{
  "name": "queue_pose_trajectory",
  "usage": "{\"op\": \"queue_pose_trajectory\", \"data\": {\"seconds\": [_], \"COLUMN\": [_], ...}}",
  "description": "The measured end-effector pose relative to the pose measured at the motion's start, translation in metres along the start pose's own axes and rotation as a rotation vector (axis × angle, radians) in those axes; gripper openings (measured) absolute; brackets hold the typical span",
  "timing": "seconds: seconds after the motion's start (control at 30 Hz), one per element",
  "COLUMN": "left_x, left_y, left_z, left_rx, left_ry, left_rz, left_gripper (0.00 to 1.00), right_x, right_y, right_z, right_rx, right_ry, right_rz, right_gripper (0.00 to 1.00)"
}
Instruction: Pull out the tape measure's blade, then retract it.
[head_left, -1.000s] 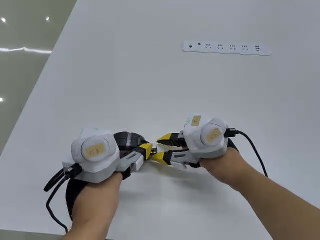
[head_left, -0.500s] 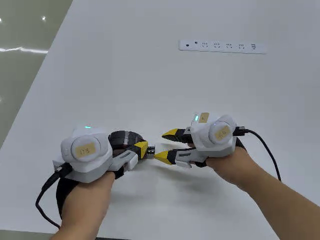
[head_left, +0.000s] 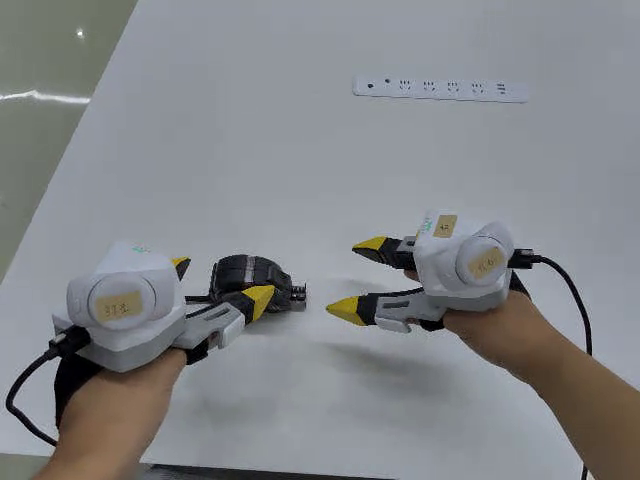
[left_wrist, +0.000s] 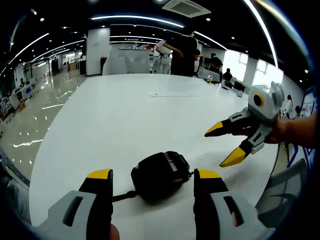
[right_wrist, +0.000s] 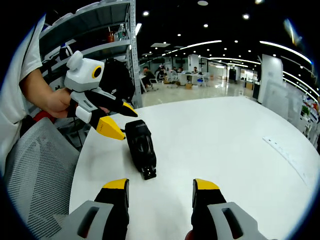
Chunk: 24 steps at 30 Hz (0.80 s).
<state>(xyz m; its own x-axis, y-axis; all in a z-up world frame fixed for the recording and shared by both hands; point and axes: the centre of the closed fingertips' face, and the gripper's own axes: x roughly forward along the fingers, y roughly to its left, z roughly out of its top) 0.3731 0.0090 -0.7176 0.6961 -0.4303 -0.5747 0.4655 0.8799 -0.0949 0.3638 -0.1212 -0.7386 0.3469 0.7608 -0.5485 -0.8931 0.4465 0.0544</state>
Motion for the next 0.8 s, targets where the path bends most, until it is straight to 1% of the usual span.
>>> {"op": "queue_pose_trajectory", "data": {"seconds": [0.1, 0.23, 0.27, 0.33, 0.37, 0.4, 0.47, 0.57, 0.63, 0.7, 0.8], "left_x": [-0.006, -0.013, -0.014, -0.016, -0.019, -0.021, -0.024, -0.027, -0.029, -0.031, -0.033], "left_y": [-0.001, -0.001, -0.002, -0.002, -0.003, -0.003, -0.003, -0.001, -0.003, -0.006, -0.007], "left_z": [-0.004, -0.008, -0.009, -0.012, -0.015, -0.015, -0.017, -0.018, -0.017, -0.016, -0.018], "left_rx": [0.009, 0.032, 0.047, 0.056, 0.062, 0.075, 0.102, 0.107, 0.121, 0.118, 0.13], "left_ry": [-0.002, -0.003, -0.001, 0.007, 0.013, 0.013, 0.018, 0.016, 0.009, -0.002, -0.001], "left_rz": [-0.018, -0.033, -0.041, -0.049, -0.061, -0.064, -0.068, -0.079, -0.087, -0.11, -0.119], "left_gripper": [0.63, 0.65, 0.64, 0.65, 0.64, 0.65, 0.65, 0.67, 0.67, 0.69, 0.7], "right_x": [-0.009, -0.02, -0.023, -0.028, -0.031, -0.034, -0.04, -0.048, -0.053, -0.058, -0.065], "right_y": [-0.002, -0.002, -0.001, -0.003, -0.004, -0.005, -0.005, -0.004, -0.003, 0.0, 0.002], "right_z": [-0.006, -0.009, -0.011, -0.014, -0.016, -0.017, -0.02, -0.023, -0.026, -0.027, -0.033], "right_rx": [0.017, 0.031, 0.039, 0.042, 0.056, 0.068, 0.068, 0.079, 0.089, 0.091, 0.098], "right_ry": [0.006, 0.001, 0.0, 0.0, -0.001, -0.004, -0.002, -0.003, -0.001, -0.003, 0.005], "right_rz": [-0.019, -0.034, -0.037, -0.054, -0.065, -0.073, -0.088, -0.105, -0.115, -0.123, -0.138], "right_gripper": [0.52, 0.56, 0.56, 0.58, 0.6, 0.61, 0.63, 0.64, 0.64, 0.66, 0.68]}}
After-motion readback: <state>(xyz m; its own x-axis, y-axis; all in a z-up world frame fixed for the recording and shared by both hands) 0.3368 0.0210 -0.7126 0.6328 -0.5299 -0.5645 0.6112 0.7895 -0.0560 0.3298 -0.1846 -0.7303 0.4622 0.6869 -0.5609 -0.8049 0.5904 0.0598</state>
